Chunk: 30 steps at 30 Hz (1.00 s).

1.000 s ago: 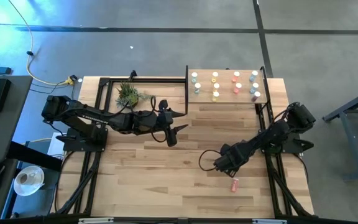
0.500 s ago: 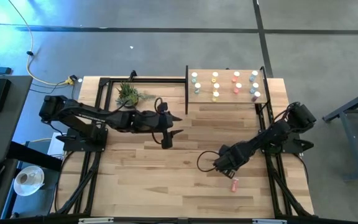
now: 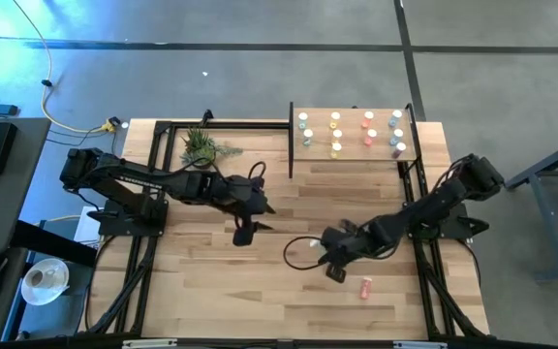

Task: Pick and place medicine bottles onto shelf by color
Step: Put the light blue pill bottle aligned with the other light blue pill bottles on the shelf

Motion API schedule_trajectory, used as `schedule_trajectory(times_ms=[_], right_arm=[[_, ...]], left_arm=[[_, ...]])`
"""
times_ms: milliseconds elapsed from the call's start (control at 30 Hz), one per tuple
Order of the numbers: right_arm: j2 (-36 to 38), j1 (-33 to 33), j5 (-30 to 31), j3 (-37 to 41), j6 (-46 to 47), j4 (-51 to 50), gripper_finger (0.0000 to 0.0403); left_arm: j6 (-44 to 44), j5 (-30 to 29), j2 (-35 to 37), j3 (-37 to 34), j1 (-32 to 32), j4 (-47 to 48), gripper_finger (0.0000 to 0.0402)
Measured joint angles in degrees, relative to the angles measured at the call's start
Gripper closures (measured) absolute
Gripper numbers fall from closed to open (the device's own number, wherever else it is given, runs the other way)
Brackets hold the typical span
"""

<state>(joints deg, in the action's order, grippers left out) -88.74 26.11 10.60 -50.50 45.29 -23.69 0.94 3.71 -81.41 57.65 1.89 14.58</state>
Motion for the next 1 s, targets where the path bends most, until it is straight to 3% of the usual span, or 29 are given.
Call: schedule_trajectory(times_ms=[533, 1000], right_arm=[[1.0, -6.9, 1.4, 0.0, -27.7, 23.8, 0.0318], [1.0, -11.6, 2.9, 0.0, -34.0, 32.6, 0.0318]], left_arm=[[-3.8, 1.1, 0.0, 0.0, 0.0, -3.1, 0.0197], [-3.8, 1.2, 0.0, 0.0, 0.0, -6.2, 0.0197]])
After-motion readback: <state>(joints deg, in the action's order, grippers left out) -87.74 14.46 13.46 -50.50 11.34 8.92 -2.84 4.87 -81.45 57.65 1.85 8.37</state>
